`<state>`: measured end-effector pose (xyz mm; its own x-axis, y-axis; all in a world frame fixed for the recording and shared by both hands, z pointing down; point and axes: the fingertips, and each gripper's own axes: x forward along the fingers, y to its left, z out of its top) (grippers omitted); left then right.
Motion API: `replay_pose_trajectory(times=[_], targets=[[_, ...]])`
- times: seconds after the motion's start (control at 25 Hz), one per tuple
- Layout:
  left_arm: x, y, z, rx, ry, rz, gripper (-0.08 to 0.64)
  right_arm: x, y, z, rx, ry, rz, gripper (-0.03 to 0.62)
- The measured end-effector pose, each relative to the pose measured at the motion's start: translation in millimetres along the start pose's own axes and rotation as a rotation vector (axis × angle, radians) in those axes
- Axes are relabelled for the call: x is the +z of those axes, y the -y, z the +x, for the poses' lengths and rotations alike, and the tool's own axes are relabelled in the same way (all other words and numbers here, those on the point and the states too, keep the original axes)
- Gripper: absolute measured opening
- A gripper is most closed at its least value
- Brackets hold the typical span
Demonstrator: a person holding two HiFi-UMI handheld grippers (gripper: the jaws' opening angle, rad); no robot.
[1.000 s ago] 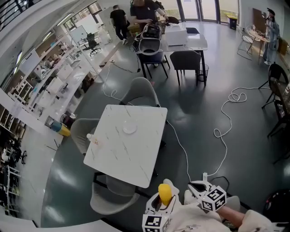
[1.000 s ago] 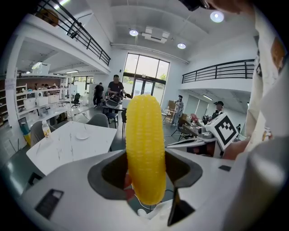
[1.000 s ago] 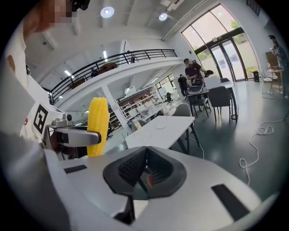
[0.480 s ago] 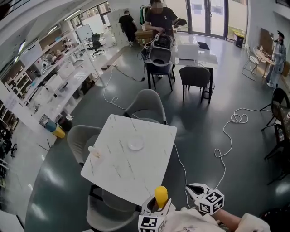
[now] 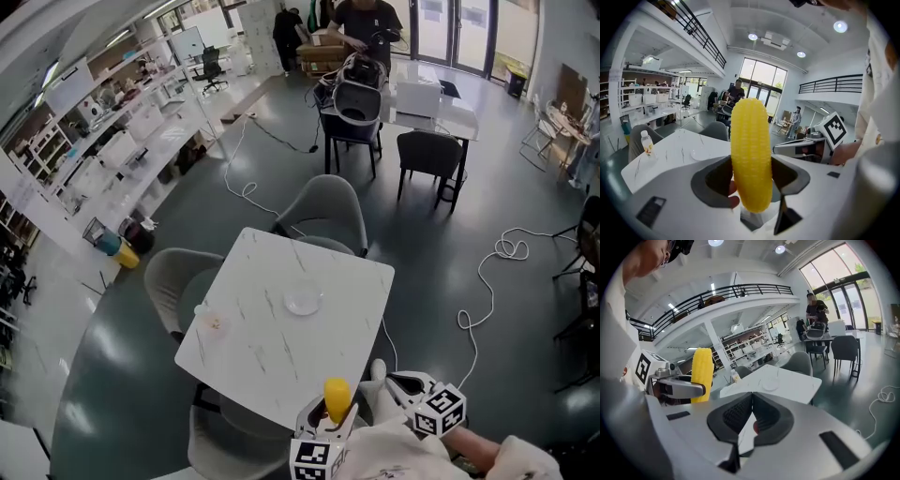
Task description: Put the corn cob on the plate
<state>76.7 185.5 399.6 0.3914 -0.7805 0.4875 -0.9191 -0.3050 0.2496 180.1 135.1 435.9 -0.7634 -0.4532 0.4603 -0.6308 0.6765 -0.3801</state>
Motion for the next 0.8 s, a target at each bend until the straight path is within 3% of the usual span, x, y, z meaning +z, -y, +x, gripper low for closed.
replay_pose_trajectory(times=[0.36, 0.56, 0.8], targets=[[30, -73, 68, 0.070, -0.014, -0.049, 0.256, 45, 39, 108, 0.118, -0.098, -0.017, 0.006], [55, -130, 105, 0.189, -0.024, -0.080, 0.256, 72, 71, 170, 0.168, -0.175, -0.033, 0.006], [53, -184, 126, 0.290, -0.091, -0.172, 0.256, 81, 82, 223, 0.241, -0.296, -0.033, 0.006]])
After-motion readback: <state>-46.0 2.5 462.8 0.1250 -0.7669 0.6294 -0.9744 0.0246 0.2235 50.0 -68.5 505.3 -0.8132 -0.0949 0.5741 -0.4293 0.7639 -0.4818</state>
